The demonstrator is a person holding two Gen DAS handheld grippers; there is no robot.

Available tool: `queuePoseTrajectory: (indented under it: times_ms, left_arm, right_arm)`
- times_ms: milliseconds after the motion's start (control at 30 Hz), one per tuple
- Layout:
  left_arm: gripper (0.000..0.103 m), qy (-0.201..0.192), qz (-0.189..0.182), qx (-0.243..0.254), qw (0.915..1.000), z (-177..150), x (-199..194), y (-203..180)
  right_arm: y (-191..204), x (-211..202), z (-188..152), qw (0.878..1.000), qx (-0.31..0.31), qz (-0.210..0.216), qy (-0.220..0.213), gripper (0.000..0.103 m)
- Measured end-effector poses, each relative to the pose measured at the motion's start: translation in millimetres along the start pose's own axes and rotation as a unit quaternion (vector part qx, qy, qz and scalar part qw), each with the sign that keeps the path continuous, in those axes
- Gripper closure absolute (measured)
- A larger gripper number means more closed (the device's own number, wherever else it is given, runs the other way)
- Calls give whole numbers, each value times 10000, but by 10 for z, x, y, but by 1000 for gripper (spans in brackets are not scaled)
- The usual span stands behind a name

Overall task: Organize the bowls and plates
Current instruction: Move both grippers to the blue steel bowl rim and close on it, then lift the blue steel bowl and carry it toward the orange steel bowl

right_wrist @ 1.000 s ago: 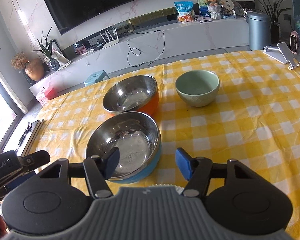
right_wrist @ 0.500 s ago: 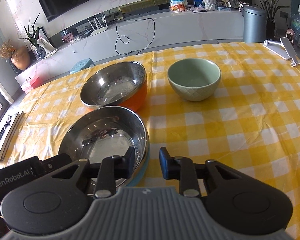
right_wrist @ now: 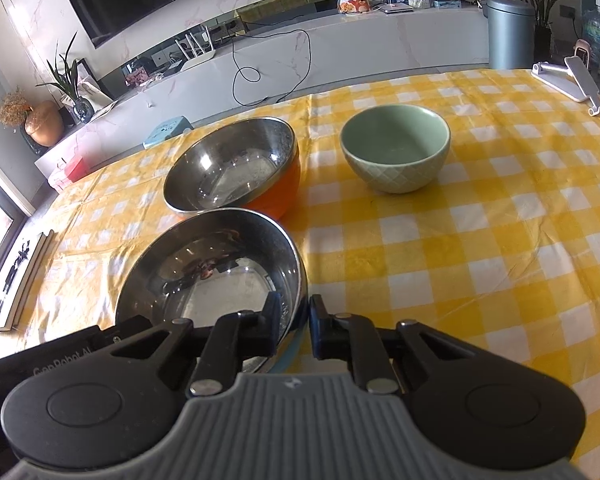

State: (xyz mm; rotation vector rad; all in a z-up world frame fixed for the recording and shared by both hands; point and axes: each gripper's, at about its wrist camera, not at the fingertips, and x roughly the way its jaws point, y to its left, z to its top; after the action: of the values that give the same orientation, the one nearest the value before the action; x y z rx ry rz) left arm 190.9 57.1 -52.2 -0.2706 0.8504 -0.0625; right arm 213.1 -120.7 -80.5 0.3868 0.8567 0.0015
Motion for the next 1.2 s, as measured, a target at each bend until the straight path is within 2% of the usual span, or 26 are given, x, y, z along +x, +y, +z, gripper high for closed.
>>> queuePoseTrajectory:
  times_ms: [167,700,933,1200]
  left_arm:
    - [90,-86,-134,141,9998,-39,-195,-227]
    - [90,302,-706,935,9927,-641,-490,-1309]
    - [89,621,-832,1141,9880,-922,-426,-1613]
    - [89,950,-673,1266,9851,-1107,-296,-1740]
  right_arm:
    - [-184,-310,17,9996,179,86,-192,90]
    - [-1422,-1465,-153,9888,1164,-79,-930,91]
    - [-1827,-1690,-282,9844,1409,-226,-1027,91]
    - [-2060,-1618,-388,9845,1496,-378,-830,94]
